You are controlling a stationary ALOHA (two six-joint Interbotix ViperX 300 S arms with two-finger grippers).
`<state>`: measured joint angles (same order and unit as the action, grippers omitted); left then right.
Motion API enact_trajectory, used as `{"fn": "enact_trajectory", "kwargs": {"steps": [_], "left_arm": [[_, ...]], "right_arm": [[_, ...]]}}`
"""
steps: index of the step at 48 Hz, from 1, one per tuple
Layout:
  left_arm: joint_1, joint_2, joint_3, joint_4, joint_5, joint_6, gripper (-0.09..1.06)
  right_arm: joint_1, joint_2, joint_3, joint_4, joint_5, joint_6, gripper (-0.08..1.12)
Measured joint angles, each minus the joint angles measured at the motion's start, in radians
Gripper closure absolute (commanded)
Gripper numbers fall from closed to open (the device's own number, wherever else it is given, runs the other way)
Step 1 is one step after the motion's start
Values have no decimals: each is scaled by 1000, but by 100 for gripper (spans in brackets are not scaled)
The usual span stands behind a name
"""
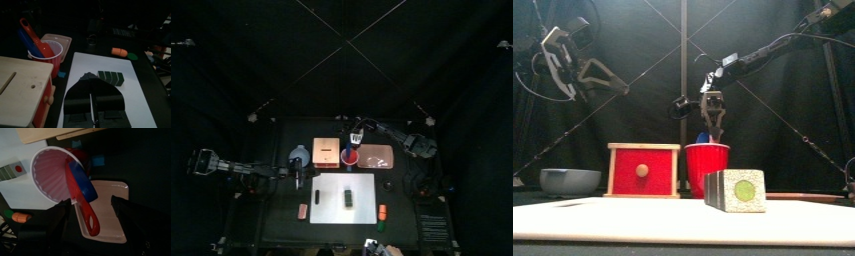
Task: Place sushi on board then cut the sushi with the knife then place the pieces on the plate
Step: Pick knife at handle with right hand
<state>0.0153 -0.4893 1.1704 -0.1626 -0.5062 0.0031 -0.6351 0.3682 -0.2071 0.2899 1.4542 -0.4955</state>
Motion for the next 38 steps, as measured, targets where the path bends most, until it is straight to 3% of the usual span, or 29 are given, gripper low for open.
{"fn": "enact_trajectory", "kwargs": {"steps": [38], "left_arm": [[2,0,0,0,0,0,100]], "right_arm": [[9,5,0,0,-5,-6,12]]}}
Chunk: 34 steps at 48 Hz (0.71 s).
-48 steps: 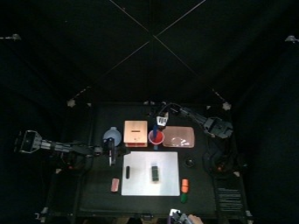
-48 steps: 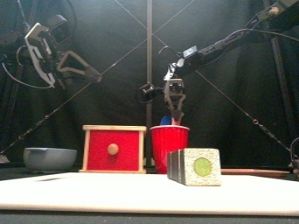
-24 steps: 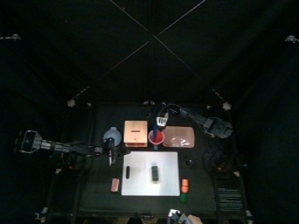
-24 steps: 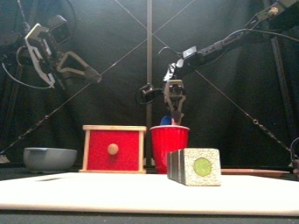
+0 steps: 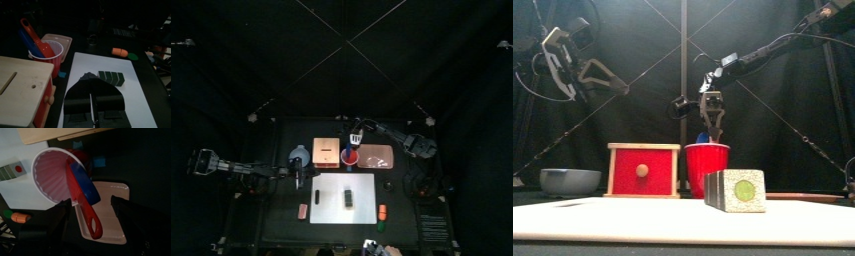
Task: Place sushi on board then cut the sushi with the knife then place the pieces on the plate
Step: Pick knife at handle with right hand
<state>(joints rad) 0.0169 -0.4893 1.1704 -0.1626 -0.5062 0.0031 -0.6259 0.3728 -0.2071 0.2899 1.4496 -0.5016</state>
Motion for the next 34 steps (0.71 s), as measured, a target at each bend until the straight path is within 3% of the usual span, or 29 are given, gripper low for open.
{"fn": "enact_trajectory", "kwargs": {"steps": [20,34], "left_arm": [[2,0,6,0,0,0,100],[2,0,8,0,0,0,100]], "right_arm": [[6,5,-11,6,2,8,63],[11,3,-11,6,3,9,78]]}}
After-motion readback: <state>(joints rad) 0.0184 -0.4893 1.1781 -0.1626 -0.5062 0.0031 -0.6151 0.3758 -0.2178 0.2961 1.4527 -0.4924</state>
